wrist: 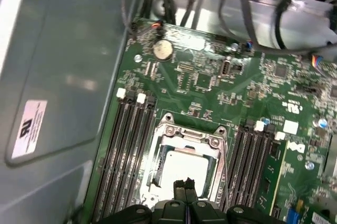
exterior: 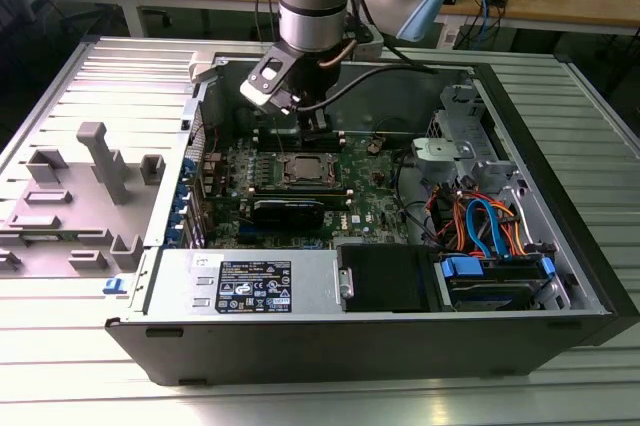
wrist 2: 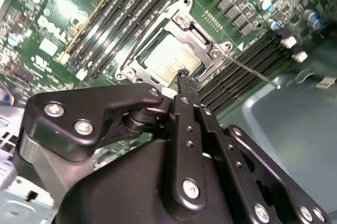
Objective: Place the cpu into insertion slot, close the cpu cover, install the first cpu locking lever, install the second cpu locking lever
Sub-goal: 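Install the first cpu locking lever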
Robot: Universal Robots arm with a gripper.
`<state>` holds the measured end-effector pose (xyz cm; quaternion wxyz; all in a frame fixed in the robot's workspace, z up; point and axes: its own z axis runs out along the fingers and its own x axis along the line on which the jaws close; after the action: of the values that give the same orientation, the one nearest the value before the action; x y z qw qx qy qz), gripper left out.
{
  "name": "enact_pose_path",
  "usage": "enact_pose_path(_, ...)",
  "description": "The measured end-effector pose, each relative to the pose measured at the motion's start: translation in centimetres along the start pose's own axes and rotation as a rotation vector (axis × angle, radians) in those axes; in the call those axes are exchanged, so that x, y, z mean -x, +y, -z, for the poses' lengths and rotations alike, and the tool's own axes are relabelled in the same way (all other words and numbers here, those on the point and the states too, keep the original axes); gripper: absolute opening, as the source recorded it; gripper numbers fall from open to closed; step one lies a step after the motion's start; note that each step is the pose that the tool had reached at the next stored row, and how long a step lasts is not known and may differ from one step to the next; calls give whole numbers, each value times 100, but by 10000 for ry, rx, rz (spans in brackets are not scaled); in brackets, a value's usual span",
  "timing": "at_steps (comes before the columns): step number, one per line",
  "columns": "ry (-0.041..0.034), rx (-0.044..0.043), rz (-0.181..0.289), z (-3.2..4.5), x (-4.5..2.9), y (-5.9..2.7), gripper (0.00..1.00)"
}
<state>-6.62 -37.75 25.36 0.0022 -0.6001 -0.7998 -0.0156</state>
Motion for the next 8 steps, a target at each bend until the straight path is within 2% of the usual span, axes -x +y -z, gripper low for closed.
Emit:
enact_pose_path(3,20,-20,880,0,0,0,11)
enact_pose_path(8,36,-36,1599,0,0,0,11)
